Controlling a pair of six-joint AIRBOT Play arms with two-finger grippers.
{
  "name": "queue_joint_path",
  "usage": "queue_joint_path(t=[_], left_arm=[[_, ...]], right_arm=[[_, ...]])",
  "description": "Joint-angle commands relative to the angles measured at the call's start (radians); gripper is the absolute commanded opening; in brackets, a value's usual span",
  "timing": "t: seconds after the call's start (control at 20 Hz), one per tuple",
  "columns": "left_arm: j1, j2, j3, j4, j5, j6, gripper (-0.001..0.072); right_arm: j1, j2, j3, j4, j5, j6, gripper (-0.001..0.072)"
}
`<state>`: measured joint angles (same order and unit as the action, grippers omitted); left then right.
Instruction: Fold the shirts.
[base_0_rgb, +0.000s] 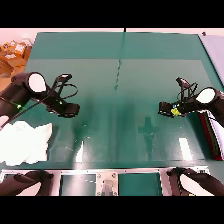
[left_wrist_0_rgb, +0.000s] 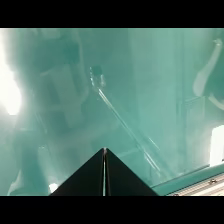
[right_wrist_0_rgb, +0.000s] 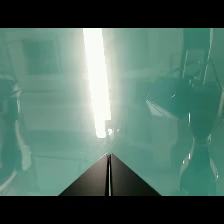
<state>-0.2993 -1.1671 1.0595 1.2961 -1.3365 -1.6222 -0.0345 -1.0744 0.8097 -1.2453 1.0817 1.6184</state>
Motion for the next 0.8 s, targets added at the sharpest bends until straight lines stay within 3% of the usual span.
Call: queue_joint_path(t=[0.0, 0.15, 0.2, 0.25, 0.3, 0.45, 0.75], left_arm=[[-0.001, 0.001, -0.001, 0.056, 0.001, 0.000, 0.0024], [-0.001, 0.001, -0.001, 0.264, -0.045, -0.018, 0.0026], [0.000, 0.001, -0.004, 0.419, -0.074, -0.065, 0.0207], [0.008, 0.001, -0.021, 0.588, -0.101, -0.130, 0.0573], [0.032, 0.001, -0.051, 0.695, -0.120, -0.180, 0.0720], [0.187, 0.001, -0.208, 0.727, -0.090, -0.192, 0.0708], [0.481, 0.001, -0.427, 0.661, 0.144, -0.194, 0.0707]], right_arm=[[0.001, 0.001, 0.000, 0.000, 0.000, 0.000, 0.0018], [0.001, 0.001, 0.000, 0.000, 0.000, 0.000, 0.0019], [0.001, 0.001, 0.000, 0.000, 0.000, 0.000, 0.0018], [0.001, 0.001, 0.000, 0.000, 0.000, 0.000, 0.0018], [0.001, 0.001, 0.000, 0.000, -0.001, 0.000, 0.0019], [0.001, 0.001, 0.000, 0.000, 0.000, 0.000, 0.0018], [0.001, 0.001, 0.000, 0.000, -0.001, 0.000, 0.0019]])
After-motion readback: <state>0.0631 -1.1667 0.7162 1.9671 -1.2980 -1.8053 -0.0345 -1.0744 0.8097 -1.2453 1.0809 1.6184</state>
